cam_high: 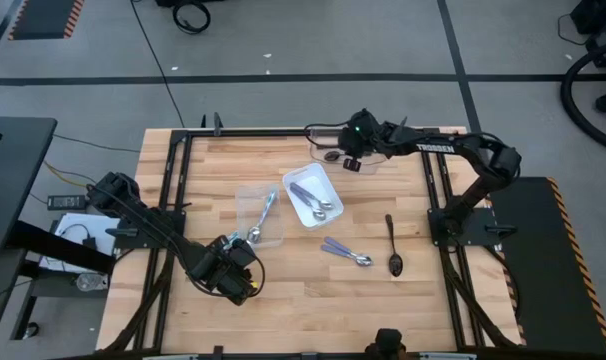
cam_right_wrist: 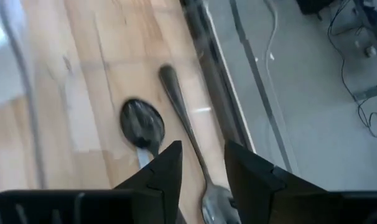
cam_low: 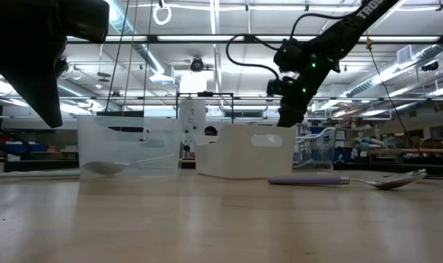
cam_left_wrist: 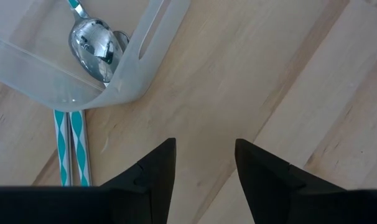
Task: Sort silverware by color (type)
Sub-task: Put the white-green patterned spoon into the bottom transparent bin
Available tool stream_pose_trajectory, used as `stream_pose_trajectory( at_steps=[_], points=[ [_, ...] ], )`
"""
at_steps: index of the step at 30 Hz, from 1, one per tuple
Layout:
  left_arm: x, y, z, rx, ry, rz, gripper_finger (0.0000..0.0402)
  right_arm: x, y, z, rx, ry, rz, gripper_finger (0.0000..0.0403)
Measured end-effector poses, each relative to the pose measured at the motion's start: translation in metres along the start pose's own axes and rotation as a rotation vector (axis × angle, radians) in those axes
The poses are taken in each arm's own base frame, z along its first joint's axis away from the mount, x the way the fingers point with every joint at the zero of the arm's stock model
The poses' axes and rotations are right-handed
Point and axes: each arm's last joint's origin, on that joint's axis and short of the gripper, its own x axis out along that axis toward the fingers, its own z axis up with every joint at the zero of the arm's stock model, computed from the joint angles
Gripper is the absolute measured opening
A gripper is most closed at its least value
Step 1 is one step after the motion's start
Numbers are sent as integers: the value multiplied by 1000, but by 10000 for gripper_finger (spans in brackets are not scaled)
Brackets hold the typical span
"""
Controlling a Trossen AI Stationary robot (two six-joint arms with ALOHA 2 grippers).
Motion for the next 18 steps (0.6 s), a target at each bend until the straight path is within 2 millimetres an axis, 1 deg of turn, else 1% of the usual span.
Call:
stream_pose_trajectory(
  at_steps=[5,8,11,14,18],
  points=[
    [0,0,-1,30,4,-2,172,-10,10,12,23,-17,-41,130],
    [-1,-1,-4,65,60,-18,172,-19,17,21,28,-36,-76,130],
    [-5,2,-7,70,117,-29,172,-25,25,28,45,-71,-72,131],
    [-8,2,-7,57,137,-45,172,-30,34,32,53,-104,-18,130],
    [-11,3,-10,45,209,-67,172,-36,46,36,77,-145,129,129]
  ],
)
